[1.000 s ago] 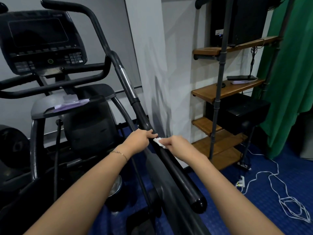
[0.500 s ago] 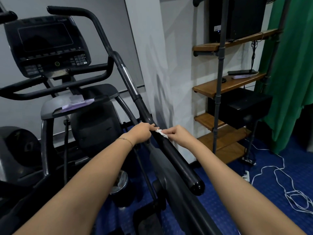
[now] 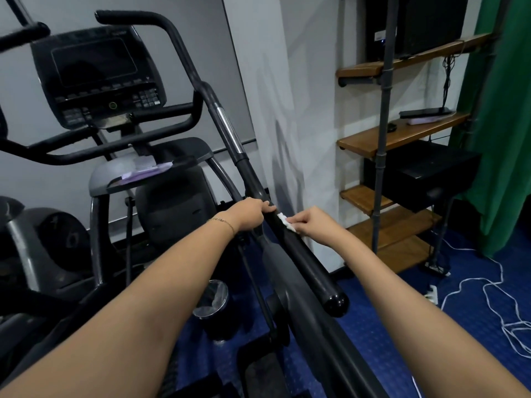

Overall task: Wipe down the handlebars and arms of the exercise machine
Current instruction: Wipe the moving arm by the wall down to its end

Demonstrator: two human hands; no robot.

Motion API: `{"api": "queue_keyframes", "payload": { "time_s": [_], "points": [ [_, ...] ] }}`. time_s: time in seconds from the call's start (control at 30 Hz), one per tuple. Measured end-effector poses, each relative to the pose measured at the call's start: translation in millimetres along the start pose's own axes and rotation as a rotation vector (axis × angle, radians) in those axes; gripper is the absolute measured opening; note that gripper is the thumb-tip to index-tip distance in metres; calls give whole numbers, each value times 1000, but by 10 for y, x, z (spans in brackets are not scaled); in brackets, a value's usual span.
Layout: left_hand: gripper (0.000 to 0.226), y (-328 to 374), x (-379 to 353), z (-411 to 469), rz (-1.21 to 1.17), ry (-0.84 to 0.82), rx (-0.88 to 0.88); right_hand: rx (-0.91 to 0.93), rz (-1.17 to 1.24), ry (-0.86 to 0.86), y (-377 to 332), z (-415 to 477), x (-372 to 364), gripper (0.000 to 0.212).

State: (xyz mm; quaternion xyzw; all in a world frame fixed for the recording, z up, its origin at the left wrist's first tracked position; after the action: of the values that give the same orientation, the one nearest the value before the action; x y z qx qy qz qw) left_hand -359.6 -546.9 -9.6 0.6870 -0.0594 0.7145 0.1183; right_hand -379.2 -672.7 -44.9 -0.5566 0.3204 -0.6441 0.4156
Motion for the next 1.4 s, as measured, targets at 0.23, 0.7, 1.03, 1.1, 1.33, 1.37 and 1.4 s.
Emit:
{"api": "queue_keyframes", "payload": {
  "time_s": [0.23,0.7,1.03,1.1,1.33,1.37,1.4],
  "points": [
    [70,12,-38,46,92,-45,8,-30,108,-21,62,-5,3,24],
    [62,75,17,50,119,-2,38,-305,424,5,233,-102,-123,27],
    [68,31,-3,53,79,-1,31,-653,831,-145,560,-323,-326,20],
    [69,41,-14,28,72,-6,28,-650,775,-83,545,-295,-336,22],
    [72,37,-31,4,61,-44,-2,-649,664,-152,631,-356,-243,19],
    [72,39,-36,-1,63,-46,-5,-647,648,-116,576,-312,-226,19],
    [72,30,-49,3,62,-45,-10,-642,626,-60,515,-255,-210,20]
  ]
}}
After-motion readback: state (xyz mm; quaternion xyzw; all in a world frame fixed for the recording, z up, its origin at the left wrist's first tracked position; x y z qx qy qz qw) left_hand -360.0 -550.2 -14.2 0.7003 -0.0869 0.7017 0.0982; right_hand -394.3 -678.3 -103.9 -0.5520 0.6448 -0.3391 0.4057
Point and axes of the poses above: each hand's wrist, its own z-axis towards the middle knuckle, its own x-axis out of the back of the hand, y = z × x, the point moved 9 cm from there along z, towards the middle knuckle, and after that the axes turned 14 degrees about y, right-handed, at the moved point
